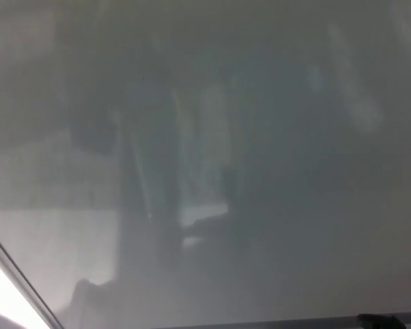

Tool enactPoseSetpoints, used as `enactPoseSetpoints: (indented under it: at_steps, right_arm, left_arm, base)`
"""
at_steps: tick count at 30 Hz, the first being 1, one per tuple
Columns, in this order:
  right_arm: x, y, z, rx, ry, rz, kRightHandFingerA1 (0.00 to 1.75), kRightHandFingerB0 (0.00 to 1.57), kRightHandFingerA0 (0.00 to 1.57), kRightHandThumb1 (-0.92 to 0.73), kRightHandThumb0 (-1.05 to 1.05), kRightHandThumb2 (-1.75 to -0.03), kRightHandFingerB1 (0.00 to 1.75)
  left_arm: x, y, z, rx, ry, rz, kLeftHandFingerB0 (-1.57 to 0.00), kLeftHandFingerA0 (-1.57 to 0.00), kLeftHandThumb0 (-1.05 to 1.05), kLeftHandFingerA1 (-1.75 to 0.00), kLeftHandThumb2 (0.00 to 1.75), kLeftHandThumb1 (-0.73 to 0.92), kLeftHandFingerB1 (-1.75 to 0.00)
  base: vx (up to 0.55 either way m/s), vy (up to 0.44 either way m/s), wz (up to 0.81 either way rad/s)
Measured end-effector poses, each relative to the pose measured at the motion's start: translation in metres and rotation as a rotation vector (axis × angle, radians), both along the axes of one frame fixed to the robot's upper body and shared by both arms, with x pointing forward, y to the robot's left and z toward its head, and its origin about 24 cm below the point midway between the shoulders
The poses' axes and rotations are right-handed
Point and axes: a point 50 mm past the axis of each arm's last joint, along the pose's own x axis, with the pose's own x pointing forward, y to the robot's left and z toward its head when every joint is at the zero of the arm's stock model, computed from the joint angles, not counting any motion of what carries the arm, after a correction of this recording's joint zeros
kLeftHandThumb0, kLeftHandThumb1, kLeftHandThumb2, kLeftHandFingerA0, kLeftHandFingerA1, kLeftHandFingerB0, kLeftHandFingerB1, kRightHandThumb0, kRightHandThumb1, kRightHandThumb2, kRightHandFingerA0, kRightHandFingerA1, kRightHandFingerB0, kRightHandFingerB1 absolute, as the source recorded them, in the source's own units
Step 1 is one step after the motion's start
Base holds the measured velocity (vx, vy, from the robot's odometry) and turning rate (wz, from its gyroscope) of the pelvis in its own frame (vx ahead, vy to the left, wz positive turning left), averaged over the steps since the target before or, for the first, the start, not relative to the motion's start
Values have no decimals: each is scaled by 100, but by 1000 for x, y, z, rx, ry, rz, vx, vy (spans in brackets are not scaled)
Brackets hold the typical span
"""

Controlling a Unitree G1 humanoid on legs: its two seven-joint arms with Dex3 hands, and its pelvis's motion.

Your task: A white board is being place on the right hand side and parallel to the robot and the robot uses its left hand to grab on the leftside of the whiteboard and drag the whiteboard from the right hand side to the left hand side

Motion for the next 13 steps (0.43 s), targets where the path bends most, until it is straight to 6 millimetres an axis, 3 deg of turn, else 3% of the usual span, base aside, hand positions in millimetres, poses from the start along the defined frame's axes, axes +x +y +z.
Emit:
enactPoseSetpoints:
  at_steps: [2,3,4,5,6,10,11,12,13]
  right_arm:
    - [0,0,0,0,0,0,104,0,80,-57,-105,-69,78]
    - [0,0,0,0,0,-1,104,0,80,-57,-105,-69,78]
    - [0,0,0,0,0,-1,104,0,80,-57,-105,-69,78]
    - [0,0,0,0,0,-1,104,0,80,-57,-105,-69,78]
    - [0,0,0,0,0,-1,104,0,80,-57,-105,-69,78]
    - [0,0,0,0,0,0,104,0,80,-57,-105,-69,78]
    - [0,0,0,0,0,0,104,0,80,-57,-105,-69,78]
    - [0,0,0,0,0,0,104,0,80,-57,-105,-69,78]
    - [0,0,0,0,0,0,104,0,80,-57,-105,-69,78]
  left_arm:
    - [4,-2,1,-5,-13,-7,-157,0,-105,-133,121,92,-175]
    - [5,-2,1,-6,-19,-10,-157,0,-105,0,141,92,-175]
    - [7,-3,2,-7,-24,-13,-157,0,-105,0,141,92,-175]
    - [9,-3,2,-8,-32,-19,-21,0,-105,0,132,92,-169]
    - [11,-5,3,-9,-41,-31,-48,-30,-105,-123,157,92,-130]
    - [13,-9,3,-9,-55,-65,-50,-33,-105,-126,157,92,-132]
    - [13,-9,3,-9,-55,-71,-64,0,-105,-101,137,92,-175]
    - [13,-10,3,-9,-56,-76,-68,0,-105,-117,133,92,-175]
    - [13,-10,3,-9,-56,-76,-68,0,-105,-117,133,92,-175]
  base:
    - [0,0,0]
    - [0,0,0]
    - [0,0,0]
    - [0,0,0]
    - [0,0,0]
    - [0,0,0]
    - [0,0,0]
    - [0,0,0]
    - [0,0,0]
